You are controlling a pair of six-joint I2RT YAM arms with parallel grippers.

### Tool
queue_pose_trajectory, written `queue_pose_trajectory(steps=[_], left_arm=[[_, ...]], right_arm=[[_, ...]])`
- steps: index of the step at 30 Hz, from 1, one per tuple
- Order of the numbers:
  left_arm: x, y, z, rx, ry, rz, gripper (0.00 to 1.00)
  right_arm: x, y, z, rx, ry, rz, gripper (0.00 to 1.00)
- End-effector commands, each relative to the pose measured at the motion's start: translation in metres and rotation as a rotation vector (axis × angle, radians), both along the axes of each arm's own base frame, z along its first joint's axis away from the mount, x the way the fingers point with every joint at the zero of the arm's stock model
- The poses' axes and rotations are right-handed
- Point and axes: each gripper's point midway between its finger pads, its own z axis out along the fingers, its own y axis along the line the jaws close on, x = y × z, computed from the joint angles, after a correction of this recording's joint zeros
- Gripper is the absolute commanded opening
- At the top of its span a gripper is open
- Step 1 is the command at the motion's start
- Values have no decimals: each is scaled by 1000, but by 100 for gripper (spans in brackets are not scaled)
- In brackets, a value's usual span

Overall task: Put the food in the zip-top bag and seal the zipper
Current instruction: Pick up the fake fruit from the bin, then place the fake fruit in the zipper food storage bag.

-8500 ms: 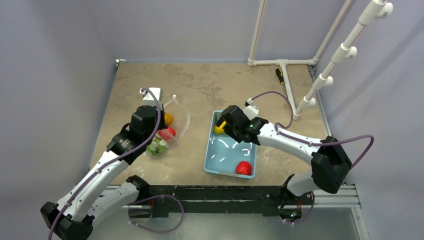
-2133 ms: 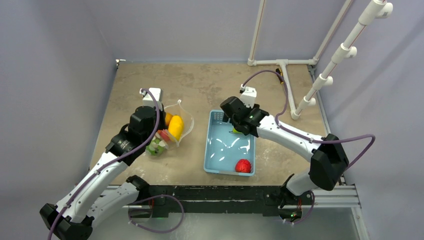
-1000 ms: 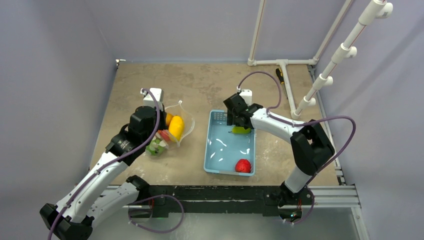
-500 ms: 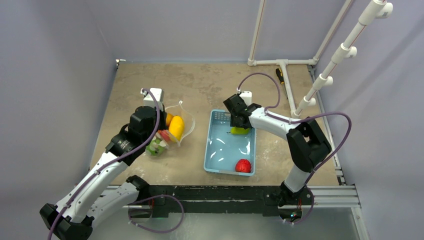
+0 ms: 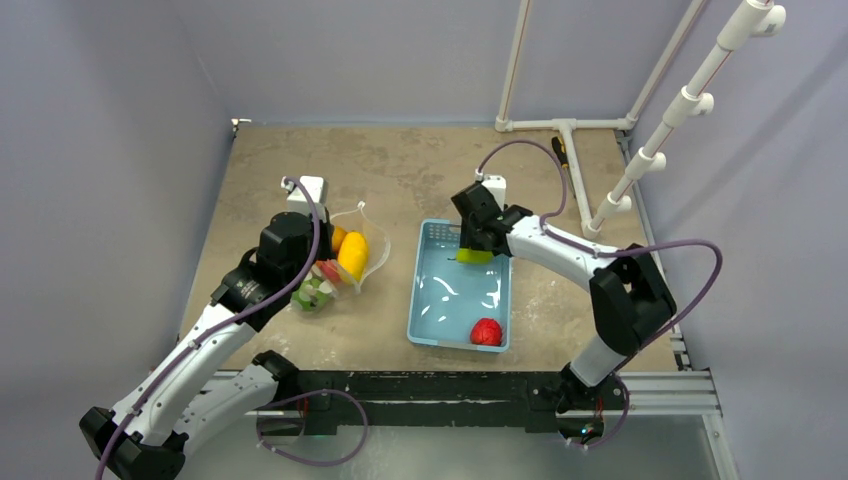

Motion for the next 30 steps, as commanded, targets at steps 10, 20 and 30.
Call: queue_pose_trajectory(steps=[10, 20, 30], left_arm=[[3, -3, 8, -11, -35, -11, 0], [3, -2, 7, -8, -34, -5, 0], [3, -2, 8, -9, -36, -5, 0]], right_arm=[[15, 43, 109, 224, -204, 151, 4], [6, 102, 166, 312, -308, 264, 4], [-12, 165, 207, 366, -391, 325, 4]])
